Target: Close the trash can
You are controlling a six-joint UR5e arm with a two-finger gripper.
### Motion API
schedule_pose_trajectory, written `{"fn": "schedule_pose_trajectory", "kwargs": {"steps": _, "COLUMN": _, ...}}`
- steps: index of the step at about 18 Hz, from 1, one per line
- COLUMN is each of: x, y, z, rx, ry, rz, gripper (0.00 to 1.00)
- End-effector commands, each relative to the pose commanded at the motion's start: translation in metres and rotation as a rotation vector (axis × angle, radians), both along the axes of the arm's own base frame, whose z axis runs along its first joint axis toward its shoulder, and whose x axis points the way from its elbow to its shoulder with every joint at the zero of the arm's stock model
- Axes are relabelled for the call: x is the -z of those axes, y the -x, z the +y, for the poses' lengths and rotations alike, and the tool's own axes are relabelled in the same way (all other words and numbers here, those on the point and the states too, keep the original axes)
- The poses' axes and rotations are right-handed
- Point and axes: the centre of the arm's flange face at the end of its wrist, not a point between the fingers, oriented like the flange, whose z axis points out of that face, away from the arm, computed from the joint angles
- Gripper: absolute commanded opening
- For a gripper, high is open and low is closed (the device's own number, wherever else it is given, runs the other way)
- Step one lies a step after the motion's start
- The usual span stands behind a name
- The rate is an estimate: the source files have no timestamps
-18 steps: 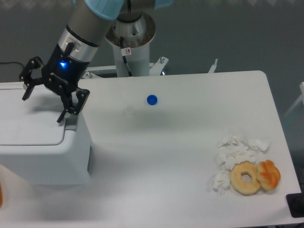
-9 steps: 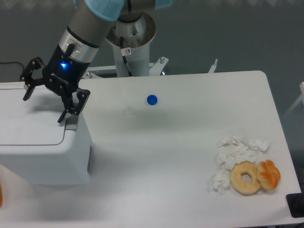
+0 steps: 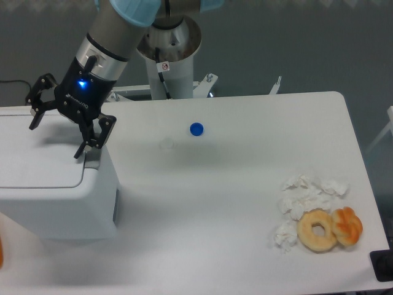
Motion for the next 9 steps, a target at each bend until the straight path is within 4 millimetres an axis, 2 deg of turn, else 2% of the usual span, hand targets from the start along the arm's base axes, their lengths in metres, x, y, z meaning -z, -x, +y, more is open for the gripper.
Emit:
{"fn": "schedule_pose_trajectory", "kwargs": {"steps": 6, "x": -0.002, "y": -0.004, "z": -0.007, "rx": 0.009, "ry": -0.007, "rz": 0.012, "gripper": 1.0}}
{"fn": "schedule_pose_trajectory", "kwargs": {"steps": 9, "x": -0.013, "y": 0.011, "z": -0.012, "rx": -0.019, "ry": -0.025, "rz": 0.017, "gripper": 1.0}}
